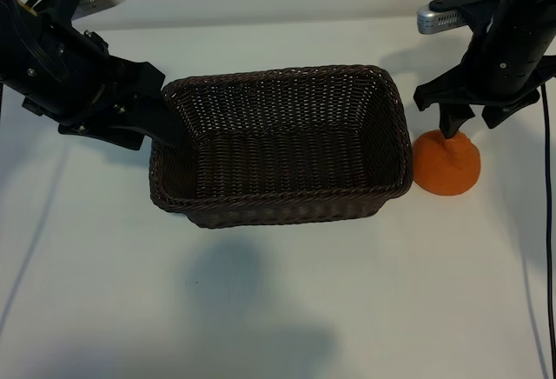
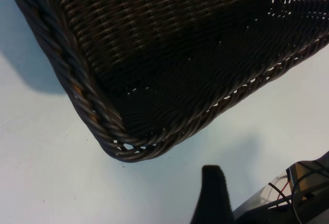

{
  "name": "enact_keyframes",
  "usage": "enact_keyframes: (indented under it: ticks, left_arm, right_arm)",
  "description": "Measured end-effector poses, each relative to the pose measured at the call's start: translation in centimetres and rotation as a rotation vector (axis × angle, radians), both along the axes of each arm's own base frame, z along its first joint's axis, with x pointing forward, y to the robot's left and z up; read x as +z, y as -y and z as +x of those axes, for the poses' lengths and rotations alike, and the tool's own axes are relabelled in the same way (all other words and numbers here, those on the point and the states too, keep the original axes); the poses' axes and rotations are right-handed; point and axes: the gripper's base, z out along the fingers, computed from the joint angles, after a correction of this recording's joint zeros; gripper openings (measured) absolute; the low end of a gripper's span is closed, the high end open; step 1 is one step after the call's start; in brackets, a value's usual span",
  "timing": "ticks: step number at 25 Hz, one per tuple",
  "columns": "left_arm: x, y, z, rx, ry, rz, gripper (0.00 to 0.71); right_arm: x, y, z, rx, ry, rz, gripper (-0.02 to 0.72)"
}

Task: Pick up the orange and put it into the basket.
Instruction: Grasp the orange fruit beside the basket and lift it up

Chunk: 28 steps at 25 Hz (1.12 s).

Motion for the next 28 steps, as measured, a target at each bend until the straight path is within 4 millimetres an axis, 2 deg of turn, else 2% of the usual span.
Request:
enact_keyframes:
  ticks: [10,18,28]
  left_arm:
    - [0.0,0.0,0.0,0.000,0.000,0.000,0.567]
    - [0.0,0.0,0.0,0.001,0.000,0.000,0.567]
    - [0.0,0.0,0.0,0.002,-0.001,0.000,0.567]
  right_arm:
    - [-0.3,0.0,0.1,-0.001,0.004,0.000,0.528]
    - [-4.0,-0.1,0.8,-0.001,-0.086,-0.012,0.528]
    - [-5.1,-0.1,1.2,-0.003,-0.089,-0.012,0.527]
